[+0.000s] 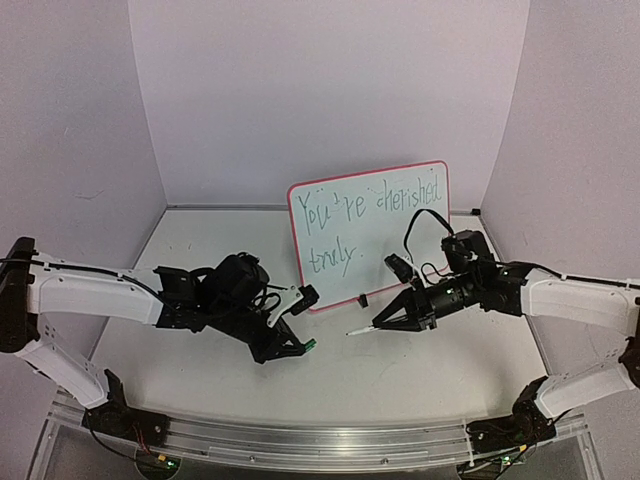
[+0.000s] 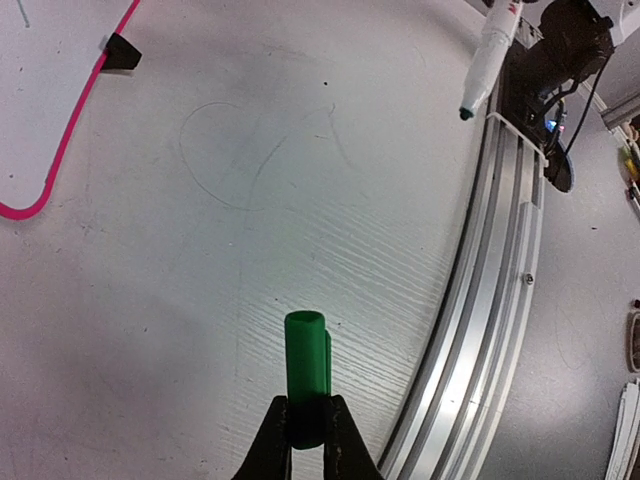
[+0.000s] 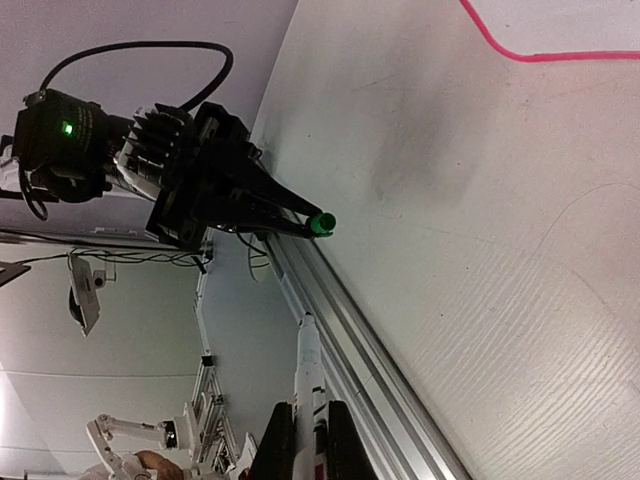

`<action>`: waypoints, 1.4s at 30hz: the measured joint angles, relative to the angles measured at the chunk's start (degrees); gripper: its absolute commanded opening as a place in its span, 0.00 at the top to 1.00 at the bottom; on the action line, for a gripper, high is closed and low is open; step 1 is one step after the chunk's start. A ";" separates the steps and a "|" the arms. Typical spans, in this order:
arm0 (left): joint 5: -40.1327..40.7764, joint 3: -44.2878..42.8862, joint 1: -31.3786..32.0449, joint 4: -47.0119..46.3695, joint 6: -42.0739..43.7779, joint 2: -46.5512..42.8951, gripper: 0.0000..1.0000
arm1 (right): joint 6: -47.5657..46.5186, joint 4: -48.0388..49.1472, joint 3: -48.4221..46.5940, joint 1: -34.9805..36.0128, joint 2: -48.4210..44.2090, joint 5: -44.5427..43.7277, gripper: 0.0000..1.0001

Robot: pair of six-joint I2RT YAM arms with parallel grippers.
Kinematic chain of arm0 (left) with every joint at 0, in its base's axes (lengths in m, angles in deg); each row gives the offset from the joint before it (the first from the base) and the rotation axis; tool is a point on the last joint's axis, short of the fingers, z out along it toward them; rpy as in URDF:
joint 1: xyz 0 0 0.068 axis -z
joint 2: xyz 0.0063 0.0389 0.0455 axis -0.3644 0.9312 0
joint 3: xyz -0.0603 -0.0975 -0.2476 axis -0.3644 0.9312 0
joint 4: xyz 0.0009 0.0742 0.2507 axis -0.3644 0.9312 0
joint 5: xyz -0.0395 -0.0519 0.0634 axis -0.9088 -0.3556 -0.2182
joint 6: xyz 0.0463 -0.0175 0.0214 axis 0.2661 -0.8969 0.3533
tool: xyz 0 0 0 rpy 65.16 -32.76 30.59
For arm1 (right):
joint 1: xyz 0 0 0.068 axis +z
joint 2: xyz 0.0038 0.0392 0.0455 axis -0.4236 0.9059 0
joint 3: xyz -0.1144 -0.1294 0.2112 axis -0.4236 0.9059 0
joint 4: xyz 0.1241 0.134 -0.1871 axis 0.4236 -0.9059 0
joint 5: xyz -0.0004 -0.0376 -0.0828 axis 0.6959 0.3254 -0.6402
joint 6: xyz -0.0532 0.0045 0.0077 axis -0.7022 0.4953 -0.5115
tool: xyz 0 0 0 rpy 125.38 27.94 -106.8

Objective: Write a sentence on the whiteboard
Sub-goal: Insert the pen cap into the whiteboard marker.

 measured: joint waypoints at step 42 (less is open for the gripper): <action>-4.04 -3.34 4.97 0.85 2.15 0.02 1.00 | 1.74 6.11 -2.89 4.48 8.71 7.24 1.00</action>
